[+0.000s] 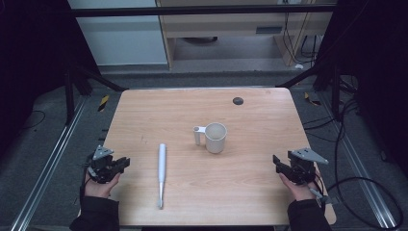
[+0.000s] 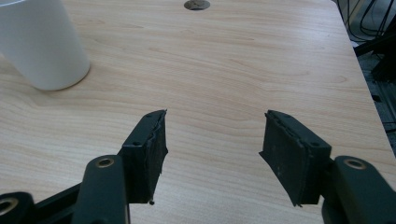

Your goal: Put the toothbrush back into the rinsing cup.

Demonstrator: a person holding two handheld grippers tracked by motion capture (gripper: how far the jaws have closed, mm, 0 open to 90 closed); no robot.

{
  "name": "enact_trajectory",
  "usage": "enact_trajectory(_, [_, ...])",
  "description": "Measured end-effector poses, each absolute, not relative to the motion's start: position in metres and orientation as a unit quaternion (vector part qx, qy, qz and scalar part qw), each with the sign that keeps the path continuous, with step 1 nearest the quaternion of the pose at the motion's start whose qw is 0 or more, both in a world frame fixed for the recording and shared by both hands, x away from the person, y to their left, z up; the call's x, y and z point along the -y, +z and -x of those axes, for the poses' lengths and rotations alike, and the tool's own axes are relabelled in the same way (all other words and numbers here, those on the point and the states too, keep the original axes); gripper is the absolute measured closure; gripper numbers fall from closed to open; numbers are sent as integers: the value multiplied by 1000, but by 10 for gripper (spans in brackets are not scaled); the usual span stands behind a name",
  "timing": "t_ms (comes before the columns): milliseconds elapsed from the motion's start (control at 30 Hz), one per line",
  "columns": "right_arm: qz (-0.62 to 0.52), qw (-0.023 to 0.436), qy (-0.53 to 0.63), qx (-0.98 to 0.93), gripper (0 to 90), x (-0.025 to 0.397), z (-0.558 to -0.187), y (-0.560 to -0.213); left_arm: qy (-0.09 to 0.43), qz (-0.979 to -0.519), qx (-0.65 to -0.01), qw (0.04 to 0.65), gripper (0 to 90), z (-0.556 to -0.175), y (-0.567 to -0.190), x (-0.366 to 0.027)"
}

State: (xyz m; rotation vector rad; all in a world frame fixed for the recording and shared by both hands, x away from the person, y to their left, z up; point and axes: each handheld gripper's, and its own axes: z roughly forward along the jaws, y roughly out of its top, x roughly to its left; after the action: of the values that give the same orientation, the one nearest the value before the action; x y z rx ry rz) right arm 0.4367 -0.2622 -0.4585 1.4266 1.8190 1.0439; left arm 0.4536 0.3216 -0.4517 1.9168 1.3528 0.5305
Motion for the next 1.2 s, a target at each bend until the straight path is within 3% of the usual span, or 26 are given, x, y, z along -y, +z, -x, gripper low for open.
enact_trajectory(367, [-532, 288, 389, -695, 421, 256, -432, -460, 177, -769, -503, 353, 885, -448, -453, -307])
enact_trajectory(1200, [-516, 271, 393, -711, 483, 248, -427, -461, 116, -835, -434, 319, 891, -434, -470, -262])
